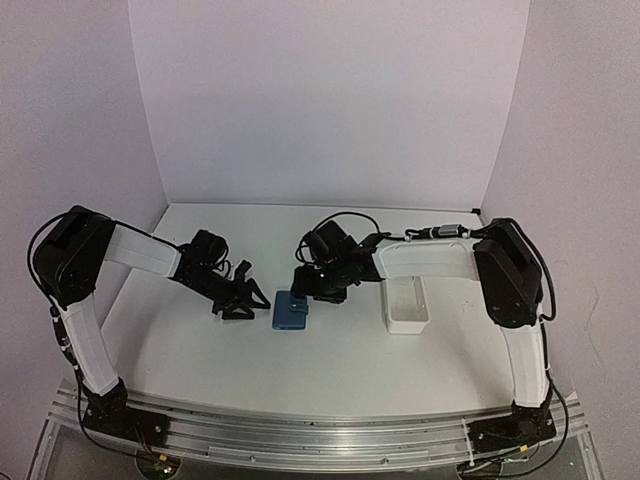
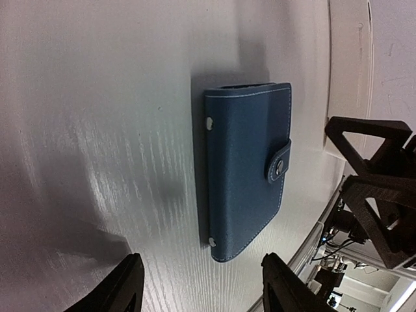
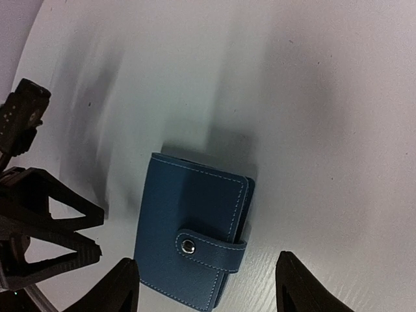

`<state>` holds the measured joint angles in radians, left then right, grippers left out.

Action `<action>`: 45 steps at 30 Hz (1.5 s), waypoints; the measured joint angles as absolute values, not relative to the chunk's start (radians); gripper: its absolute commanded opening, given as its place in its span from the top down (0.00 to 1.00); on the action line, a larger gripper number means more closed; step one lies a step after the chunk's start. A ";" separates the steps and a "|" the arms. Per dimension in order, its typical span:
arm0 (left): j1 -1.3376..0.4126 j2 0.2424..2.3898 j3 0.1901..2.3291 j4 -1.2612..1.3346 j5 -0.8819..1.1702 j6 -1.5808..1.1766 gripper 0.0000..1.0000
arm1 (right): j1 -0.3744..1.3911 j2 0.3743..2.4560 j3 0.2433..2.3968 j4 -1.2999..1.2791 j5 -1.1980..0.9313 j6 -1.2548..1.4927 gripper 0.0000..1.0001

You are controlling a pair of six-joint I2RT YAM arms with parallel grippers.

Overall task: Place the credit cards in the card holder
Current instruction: Open the card holder at the center of the board.

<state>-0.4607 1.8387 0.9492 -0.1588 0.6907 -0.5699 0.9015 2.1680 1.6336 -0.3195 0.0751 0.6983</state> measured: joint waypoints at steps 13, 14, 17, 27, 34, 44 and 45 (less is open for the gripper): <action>-0.505 1.880 0.901 0.044 0.679 -0.690 0.57 | 1.024 2.316 1.898 -0.519 0.374 0.714 0.41; -0.505 1.880 0.898 0.051 0.678 -0.696 0.57 | 1.036 2.324 1.904 -0.533 0.390 0.710 0.41; -0.505 1.880 0.889 0.073 0.677 -0.714 0.58 | 1.055 2.359 1.931 -0.565 0.420 0.702 0.41; -0.505 1.880 0.887 0.089 0.656 -0.739 0.58 | 1.056 2.439 1.986 -0.606 0.482 0.672 0.50; -0.505 1.881 0.885 0.099 0.651 -0.739 0.57 | 1.056 2.453 2.002 -0.609 0.514 0.649 0.71; -0.505 1.905 0.880 0.176 0.665 -0.718 0.57 | 1.055 2.455 2.012 -0.600 0.515 0.648 1.00; -0.505 1.915 0.888 0.178 0.673 -0.712 0.61 | 1.054 2.455 2.011 -0.596 0.510 0.648 1.00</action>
